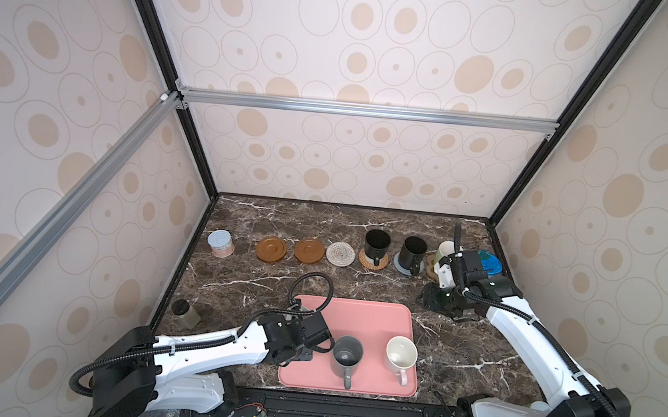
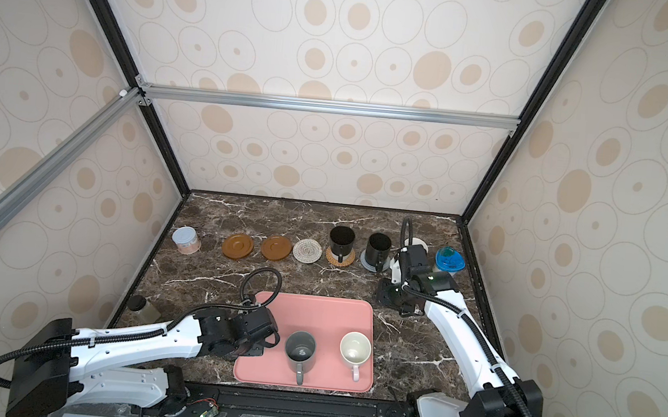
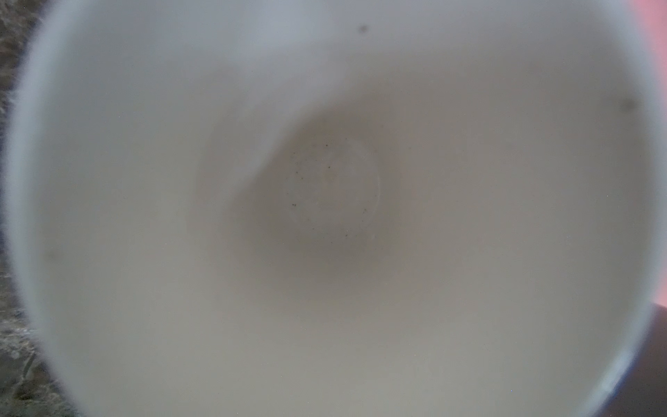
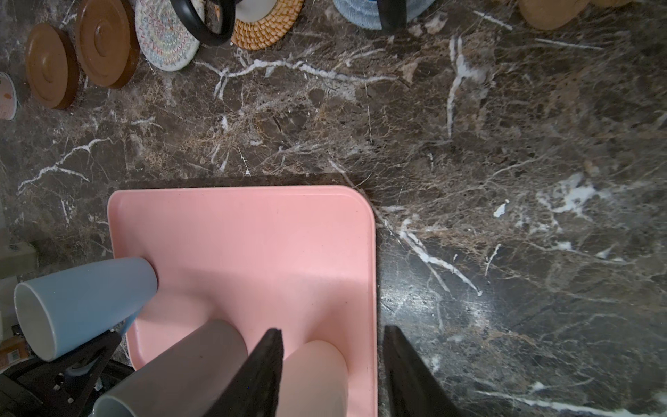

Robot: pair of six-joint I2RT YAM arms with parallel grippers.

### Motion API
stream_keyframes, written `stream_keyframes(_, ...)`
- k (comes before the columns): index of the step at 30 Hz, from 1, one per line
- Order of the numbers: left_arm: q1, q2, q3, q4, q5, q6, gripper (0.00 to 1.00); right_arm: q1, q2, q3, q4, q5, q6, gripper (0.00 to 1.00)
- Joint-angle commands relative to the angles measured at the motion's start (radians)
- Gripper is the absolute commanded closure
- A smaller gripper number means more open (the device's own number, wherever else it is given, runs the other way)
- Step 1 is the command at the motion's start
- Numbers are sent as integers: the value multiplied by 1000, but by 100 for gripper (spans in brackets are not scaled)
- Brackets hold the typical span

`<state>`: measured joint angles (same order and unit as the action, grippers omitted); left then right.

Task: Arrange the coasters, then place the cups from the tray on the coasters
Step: 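Lift the white mug and carry it with the left gripper toward the coasters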

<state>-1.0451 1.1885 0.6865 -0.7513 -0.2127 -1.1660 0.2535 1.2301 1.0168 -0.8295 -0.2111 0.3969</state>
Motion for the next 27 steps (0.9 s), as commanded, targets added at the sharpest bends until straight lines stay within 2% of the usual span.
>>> stream_keyframes(1, 9, 8, 32, 12, -48, 47, 93, 6, -27, -11, -27, 13, 7, 51)
stream_keyframes(20, 11, 79, 203, 16, -113, 146, 93, 5, -35, -18, -31, 19, 10, 51)
stream_keyframes(27, 81, 119, 255, 41, -82, 199, 93, 5, -48, -22, -37, 25, 9, 51)
